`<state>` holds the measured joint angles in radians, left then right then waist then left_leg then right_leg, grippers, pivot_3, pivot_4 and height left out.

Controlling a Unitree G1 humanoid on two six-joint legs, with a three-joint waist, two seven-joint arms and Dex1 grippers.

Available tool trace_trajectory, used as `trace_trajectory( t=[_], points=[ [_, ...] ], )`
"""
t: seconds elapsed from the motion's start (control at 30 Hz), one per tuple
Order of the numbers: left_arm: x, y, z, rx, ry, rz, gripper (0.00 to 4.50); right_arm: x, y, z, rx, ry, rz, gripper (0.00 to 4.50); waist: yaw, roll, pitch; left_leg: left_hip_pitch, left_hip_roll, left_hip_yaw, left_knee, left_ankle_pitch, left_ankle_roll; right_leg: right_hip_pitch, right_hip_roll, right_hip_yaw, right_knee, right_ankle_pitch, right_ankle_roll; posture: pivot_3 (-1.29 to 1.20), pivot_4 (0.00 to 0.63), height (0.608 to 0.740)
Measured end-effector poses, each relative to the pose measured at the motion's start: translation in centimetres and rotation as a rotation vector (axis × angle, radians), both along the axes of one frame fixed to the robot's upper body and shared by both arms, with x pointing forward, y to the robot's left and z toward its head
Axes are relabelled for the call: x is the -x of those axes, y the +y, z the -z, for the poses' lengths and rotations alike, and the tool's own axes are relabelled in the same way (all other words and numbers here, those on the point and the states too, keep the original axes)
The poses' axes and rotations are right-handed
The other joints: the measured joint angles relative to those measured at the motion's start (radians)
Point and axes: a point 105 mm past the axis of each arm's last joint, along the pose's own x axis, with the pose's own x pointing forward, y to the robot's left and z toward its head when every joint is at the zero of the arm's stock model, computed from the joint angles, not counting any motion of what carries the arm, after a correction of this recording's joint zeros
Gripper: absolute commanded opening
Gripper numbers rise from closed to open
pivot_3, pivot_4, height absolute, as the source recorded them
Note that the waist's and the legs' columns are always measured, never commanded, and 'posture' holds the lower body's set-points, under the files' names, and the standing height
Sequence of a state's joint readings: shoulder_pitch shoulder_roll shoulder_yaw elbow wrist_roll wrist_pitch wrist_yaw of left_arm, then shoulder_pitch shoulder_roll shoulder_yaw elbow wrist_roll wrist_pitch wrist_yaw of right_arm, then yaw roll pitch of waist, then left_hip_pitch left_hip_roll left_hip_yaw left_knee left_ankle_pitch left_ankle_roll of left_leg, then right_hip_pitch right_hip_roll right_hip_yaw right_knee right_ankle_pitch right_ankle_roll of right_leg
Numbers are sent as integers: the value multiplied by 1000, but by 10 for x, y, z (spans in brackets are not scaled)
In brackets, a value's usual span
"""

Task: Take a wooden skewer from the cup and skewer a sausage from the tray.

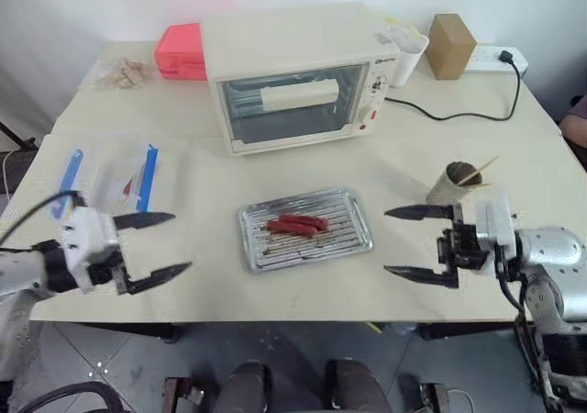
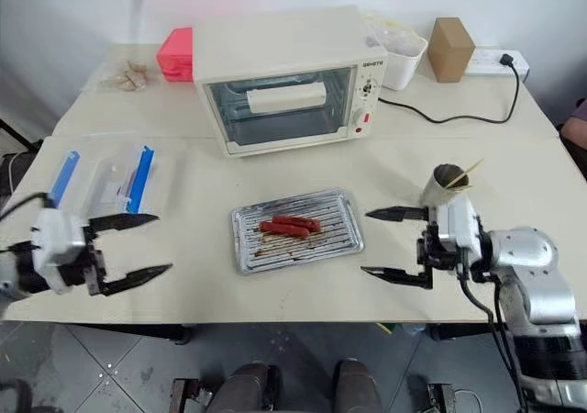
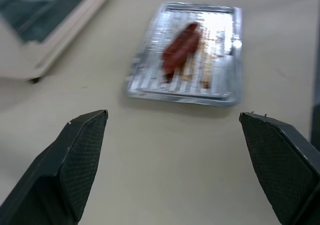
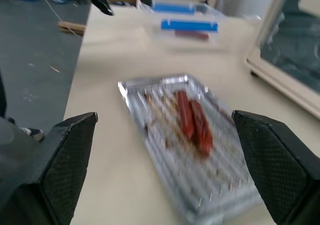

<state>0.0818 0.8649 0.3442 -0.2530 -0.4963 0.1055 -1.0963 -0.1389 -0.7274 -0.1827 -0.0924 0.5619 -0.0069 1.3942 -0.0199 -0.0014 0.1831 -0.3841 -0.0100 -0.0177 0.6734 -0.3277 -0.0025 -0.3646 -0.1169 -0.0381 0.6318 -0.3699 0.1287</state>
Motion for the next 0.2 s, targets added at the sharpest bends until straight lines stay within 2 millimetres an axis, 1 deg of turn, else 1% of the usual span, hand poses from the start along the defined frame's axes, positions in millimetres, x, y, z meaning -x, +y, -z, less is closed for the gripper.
trace_trajectory(
  t=[0.07, 0.13, 0.2],
  points=[
    [2, -6, 13, -4, 16, 15, 4478, 4, -5, 7, 6, 4, 38, 4500, -4, 0, 0, 1, 0, 1, 0, 0, 0, 0, 0, -2, 1, 0, 0, 0, 150, 740],
    [5, -6, 21, -11, 28, 10, 4478, 5, -8, 7, 4, -6, 65, 4500, -11, 0, 0, 3, 1, 2, 0, 0, 0, 1, 1, -3, 2, 0, 0, 0, 150, 740],
    [10, -1, 31, -11, 58, -8, 4478, 4, -7, 5, -1, -20, 82, 4500, -11, 0, 0, 13, 2, 4, -5, 0, 0, 9, 1, -2, -3, 0, 0, 0, 150, 740]
  ],
)
